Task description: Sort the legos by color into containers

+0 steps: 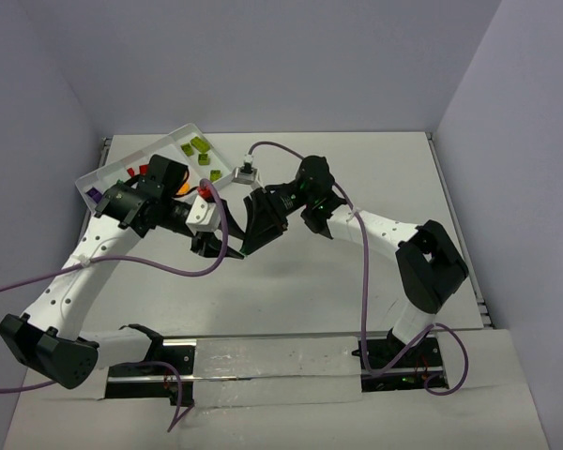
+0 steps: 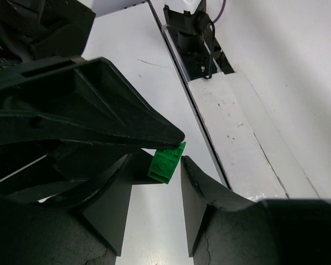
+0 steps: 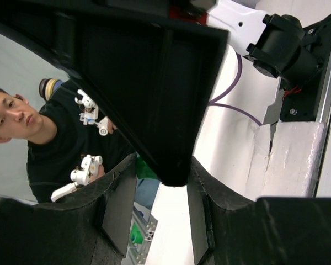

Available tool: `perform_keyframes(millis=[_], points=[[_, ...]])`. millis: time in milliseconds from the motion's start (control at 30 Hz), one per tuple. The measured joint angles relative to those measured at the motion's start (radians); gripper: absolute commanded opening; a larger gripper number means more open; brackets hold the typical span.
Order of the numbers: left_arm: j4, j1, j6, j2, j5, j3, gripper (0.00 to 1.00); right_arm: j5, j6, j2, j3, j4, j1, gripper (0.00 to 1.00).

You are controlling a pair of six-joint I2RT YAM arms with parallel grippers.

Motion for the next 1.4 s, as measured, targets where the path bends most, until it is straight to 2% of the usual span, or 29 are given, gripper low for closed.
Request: perform_keyframes(millis=[133,200,400,467,567,633,700,733,900,1000,1133,1233,1400], points=[[-0.002,-0.001,0.018,0.0,0.011,-0.011,0.52,-0.001,0.002,0.001,0.005,0.0,0.0,0.2],[-0.002,-0.006,0.018,0.0,0.012,-0.011,0.42,-0.001,0.007,0.001,0.006,0.0,0.0,0.2],[0.002,-0.014,0.008,0.0,0.015,-0.011,0.31,-0.002,0.017,0.001,0.012,0.007,0.001,0.22],[0.004,-0.014,-0.004,0.0,0.015,-0.011,0.25,-0.002,0.022,0.001,0.012,0.008,0.001,0.28],[0.012,-0.018,-0.027,0.0,0.015,-0.012,0.15,-0.004,0.037,0.001,0.012,0.008,0.001,0.49],[0.019,-0.018,-0.045,-0.002,0.013,-0.016,0.01,-0.004,0.044,0.004,0.013,0.01,0.001,0.72],[0.031,-0.018,-0.072,-0.004,0.007,-0.029,0.0,-0.001,0.049,0.011,0.021,0.012,0.001,0.91],[0.039,-0.018,-0.088,-0.007,0.004,-0.042,0.0,0.001,0.048,0.015,0.027,0.016,-0.002,0.97],[0.121,-0.017,-0.245,-0.044,-0.028,-0.146,0.0,0.0,0.05,0.018,0.065,0.022,-0.068,1.0],[0.244,0.0,-0.45,-0.091,-0.086,-0.216,0.0,0.003,0.056,0.03,0.098,0.028,-0.19,1.0],[0.398,0.094,-0.698,-0.146,-0.204,-0.264,0.0,0.039,0.053,0.038,0.105,0.009,-0.368,1.0],[0.508,0.221,-0.867,-0.172,-0.329,-0.277,0.0,0.078,-0.065,0.033,0.109,-0.127,-0.445,1.0],[0.573,0.426,-1.057,-0.101,-0.48,-0.226,0.0,0.241,-0.543,0.025,0.246,-0.752,-0.479,1.0]])
